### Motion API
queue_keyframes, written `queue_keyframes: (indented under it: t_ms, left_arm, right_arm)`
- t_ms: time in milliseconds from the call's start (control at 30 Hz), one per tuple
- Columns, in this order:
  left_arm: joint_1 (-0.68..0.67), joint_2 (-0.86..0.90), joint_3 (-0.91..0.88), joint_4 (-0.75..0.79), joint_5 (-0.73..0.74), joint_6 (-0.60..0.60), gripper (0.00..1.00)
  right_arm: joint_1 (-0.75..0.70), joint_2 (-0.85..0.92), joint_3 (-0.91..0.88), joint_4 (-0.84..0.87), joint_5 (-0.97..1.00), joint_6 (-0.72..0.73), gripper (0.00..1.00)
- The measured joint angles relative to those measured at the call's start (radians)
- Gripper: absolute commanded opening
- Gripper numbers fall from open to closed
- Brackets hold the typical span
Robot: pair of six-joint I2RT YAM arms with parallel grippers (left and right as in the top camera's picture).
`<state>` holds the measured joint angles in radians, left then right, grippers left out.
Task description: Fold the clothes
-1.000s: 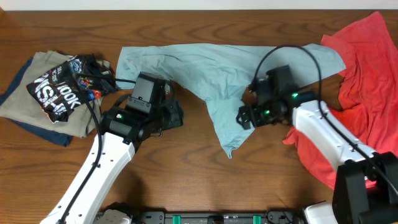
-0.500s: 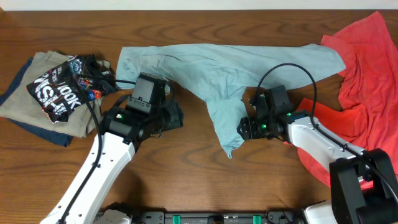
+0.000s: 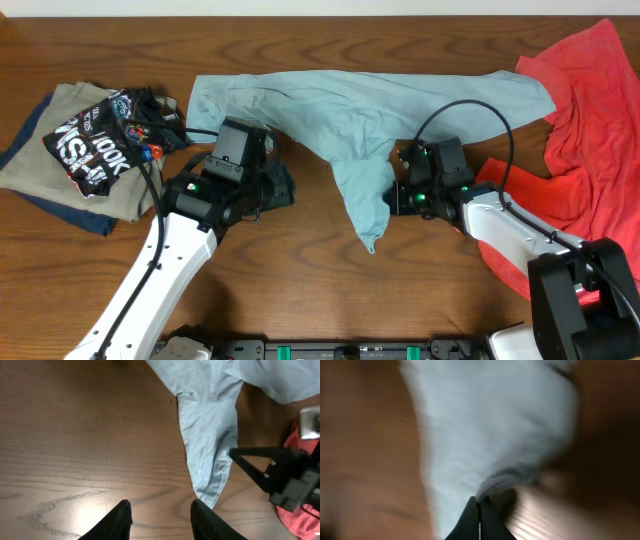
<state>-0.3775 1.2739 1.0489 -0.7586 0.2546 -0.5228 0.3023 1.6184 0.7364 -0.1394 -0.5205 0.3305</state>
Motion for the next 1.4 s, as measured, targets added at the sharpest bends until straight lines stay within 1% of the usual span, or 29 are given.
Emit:
queue_keyframes:
  t_ms: [100,233,333,467,700,767,833,900,967,1000,1033,1100,1233,1300,1333,1367,1400]
  left_arm:
    - [0.000,0.000,0.000,0.000,0.000,0.000,0.41]
    - [0.000,0.000,0.000,-0.001,0.000,0.000,0.41]
    - [0.000,0.000,0.000,-0.001,0.000,0.000,0.41]
    - [0.000,0.000,0.000,-0.006,-0.006,0.004,0.41]
    - [0.002,0.000,0.000,-0.008,-0.010,0.003,0.41]
    - [0.003,0.000,0.000,-0.008,-0.011,0.003,0.41]
    - [0.003,0.000,0.000,-0.011,-0.011,0.003,0.41]
    - [0.002,0.000,0.000,-0.019,-0.011,0.003,0.41]
    - [0.003,0.001,0.000,-0.026,-0.011,0.003,0.41]
    - [0.002,0.001,0.000,-0.027,-0.010,0.003,0.41]
    - [0.002,0.001,0.000,-0.028,-0.010,0.003,0.41]
    - [0.003,0.001,0.000,-0.027,-0.010,0.003,0.41]
    - [0.003,0.001,0.000,-0.027,-0.010,0.003,0.41]
    - [0.003,0.001,0.000,-0.027,-0.010,0.003,0.41]
    - [0.002,0.003,0.000,-0.027,-0.010,0.003,0.41]
    - [0.002,0.007,0.000,-0.027,-0.010,0.003,0.41]
    - [0.002,0.014,0.000,-0.028,-0.010,0.003,0.41]
  right_arm:
    - [0.006,0.000,0.011,0.149,-0.198,0.029,0.01]
    - [0.071,0.000,0.063,0.327,-0.435,0.095,0.01]
    - [0.145,0.000,0.116,0.390,-0.543,0.135,0.01]
    - [0.241,0.000,0.173,0.399,-0.608,0.163,0.01]
    - [0.222,0.000,0.188,0.386,-0.587,0.180,0.01]
    - [0.181,0.000,0.191,0.350,-0.569,0.183,0.01]
    - [0.104,0.000,0.198,0.265,-0.532,0.186,0.01]
    - [0.023,0.000,0.201,0.144,-0.481,0.172,0.01]
    - [-0.075,0.000,0.208,-0.032,-0.395,0.153,0.01]
    - [-0.102,0.000,0.208,-0.090,-0.364,0.138,0.01]
    - [-0.144,0.000,0.210,-0.192,-0.299,0.116,0.01]
    - [-0.204,0.000,0.209,-0.332,-0.191,0.074,0.01]
    - [-0.266,0.000,0.208,-0.489,-0.014,-0.019,0.02]
    - [-0.277,0.000,0.208,-0.530,0.055,-0.053,0.08]
    - [-0.278,0.000,0.208,-0.540,0.080,-0.061,0.12]
    - [-0.278,0.000,0.208,-0.550,0.106,-0.072,0.18]
    - [-0.278,0.000,0.208,-0.555,0.130,-0.084,0.28]
